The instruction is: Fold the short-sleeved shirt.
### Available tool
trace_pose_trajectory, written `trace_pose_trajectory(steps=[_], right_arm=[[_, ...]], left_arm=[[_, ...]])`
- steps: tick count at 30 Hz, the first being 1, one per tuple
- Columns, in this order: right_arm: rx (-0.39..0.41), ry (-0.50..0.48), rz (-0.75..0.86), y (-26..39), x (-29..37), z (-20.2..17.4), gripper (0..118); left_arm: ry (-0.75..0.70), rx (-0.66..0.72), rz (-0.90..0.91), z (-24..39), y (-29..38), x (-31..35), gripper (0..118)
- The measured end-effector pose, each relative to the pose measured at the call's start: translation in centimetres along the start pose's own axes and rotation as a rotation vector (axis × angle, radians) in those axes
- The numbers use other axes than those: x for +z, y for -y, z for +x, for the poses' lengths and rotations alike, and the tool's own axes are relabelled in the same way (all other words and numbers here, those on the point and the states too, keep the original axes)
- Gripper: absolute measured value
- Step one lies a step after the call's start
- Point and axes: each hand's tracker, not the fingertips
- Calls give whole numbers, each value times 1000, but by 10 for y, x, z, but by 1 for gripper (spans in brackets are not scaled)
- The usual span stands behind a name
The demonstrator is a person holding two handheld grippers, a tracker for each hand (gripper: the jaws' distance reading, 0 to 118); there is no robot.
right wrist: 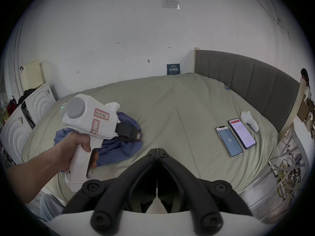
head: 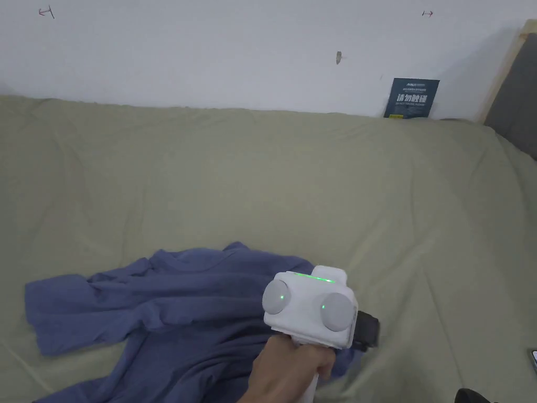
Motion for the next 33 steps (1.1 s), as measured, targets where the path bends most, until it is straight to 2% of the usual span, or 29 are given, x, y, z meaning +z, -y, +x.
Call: trace_pose_trajectory(steps=[1, 2, 4, 8, 9, 10, 11, 12, 13, 19, 24, 29, 33], right_arm=[[2, -4, 3, -1, 2, -1, 1], [6, -9, 12, -1, 5, -3, 1], [8, -15, 23, -3, 9, -7, 1], [12, -61, 52, -7, 24, -19, 1], [20, -71, 57, -7, 29, -23, 1], [26, -86, 64, -8, 33, -27, 1], [28, -98, 75, -7, 37, -31, 1], [31, -107, 80, -6, 41, -34, 1], [37, -120, 87, -6, 45, -38, 1], [92, -176, 135, 0, 61, -64, 1], [119, -194, 147, 3, 64, -83, 1], [135, -193, 161, 5, 72, -93, 1], [146, -198, 143, 6, 69, -97, 1]], left_arm=[[-3, 0, 0, -4, 6, 12, 114], [-18, -33, 73, -3, 4, 25, 113], [-34, -13, 53, -8, 11, 50, 113], [-31, 53, 175, -45, 48, 127, 111], [-32, 73, 210, -56, 60, 151, 107], [-32, 98, 254, -70, 74, 175, 99], [-35, 113, 272, -79, 85, 193, 80], [-35, 126, 297, -90, 102, 220, 47], [-47, 145, 338, -100, 118, 242, 0], [-246, 275, 571, -145, 213, 350, 0], [-445, 232, 662, -158, 252, 389, 0], [-423, 250, 597, -174, 263, 390, 0], [-355, 318, 496, -195, 260, 368, 0]])
